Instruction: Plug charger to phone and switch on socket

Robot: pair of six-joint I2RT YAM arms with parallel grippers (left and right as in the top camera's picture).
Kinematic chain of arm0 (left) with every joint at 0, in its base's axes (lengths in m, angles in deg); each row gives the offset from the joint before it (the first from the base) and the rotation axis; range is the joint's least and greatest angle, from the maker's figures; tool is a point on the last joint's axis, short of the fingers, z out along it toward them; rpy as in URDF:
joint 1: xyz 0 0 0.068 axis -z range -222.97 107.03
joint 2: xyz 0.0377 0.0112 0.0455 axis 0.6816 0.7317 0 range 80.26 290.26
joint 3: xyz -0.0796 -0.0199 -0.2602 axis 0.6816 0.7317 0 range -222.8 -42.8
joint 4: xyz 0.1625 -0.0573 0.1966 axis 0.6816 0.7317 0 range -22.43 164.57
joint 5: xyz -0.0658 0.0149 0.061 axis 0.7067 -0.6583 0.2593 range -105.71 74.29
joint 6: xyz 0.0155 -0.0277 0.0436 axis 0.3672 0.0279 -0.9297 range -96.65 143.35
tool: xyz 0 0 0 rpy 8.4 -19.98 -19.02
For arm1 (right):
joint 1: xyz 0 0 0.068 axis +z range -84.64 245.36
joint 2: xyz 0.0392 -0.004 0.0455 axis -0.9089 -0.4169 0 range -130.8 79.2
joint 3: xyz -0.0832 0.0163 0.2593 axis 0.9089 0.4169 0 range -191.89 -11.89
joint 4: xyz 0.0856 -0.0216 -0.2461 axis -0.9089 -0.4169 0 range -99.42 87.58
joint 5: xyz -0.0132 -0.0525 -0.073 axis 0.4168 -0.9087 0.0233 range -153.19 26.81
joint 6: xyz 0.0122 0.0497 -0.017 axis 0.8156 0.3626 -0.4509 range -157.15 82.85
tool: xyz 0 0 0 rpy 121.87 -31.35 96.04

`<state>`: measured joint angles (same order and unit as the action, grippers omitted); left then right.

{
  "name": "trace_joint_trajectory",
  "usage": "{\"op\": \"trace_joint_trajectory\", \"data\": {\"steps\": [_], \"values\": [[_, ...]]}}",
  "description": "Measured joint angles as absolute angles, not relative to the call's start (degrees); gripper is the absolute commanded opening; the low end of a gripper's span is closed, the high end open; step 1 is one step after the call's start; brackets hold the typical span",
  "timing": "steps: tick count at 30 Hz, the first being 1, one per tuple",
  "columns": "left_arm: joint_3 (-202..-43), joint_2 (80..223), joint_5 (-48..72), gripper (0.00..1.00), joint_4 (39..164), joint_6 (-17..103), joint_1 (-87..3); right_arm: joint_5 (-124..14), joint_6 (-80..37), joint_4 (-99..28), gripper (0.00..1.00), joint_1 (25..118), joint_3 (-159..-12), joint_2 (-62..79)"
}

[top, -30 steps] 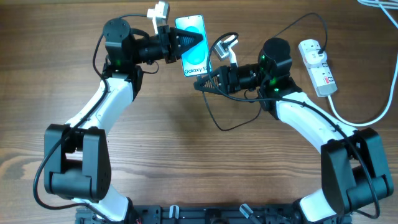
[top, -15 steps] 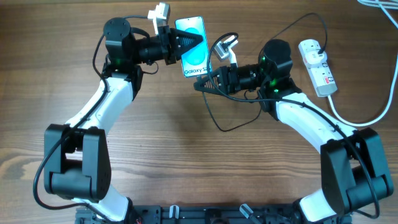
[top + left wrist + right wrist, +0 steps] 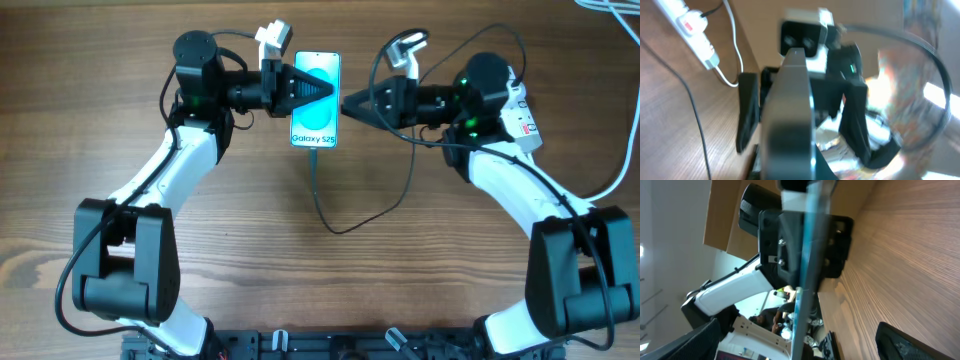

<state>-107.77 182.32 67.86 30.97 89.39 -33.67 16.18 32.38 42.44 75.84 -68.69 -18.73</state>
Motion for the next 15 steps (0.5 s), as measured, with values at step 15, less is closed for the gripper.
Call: {"op": "trace_joint_trajectory", "data": {"steps": [15], "values": [[-107.7,182.3,73.4,0.04,26.4,73.3,-32.6,21.4,23.1,36.7,1.00,74.2,-68.7,-18.7]]}}
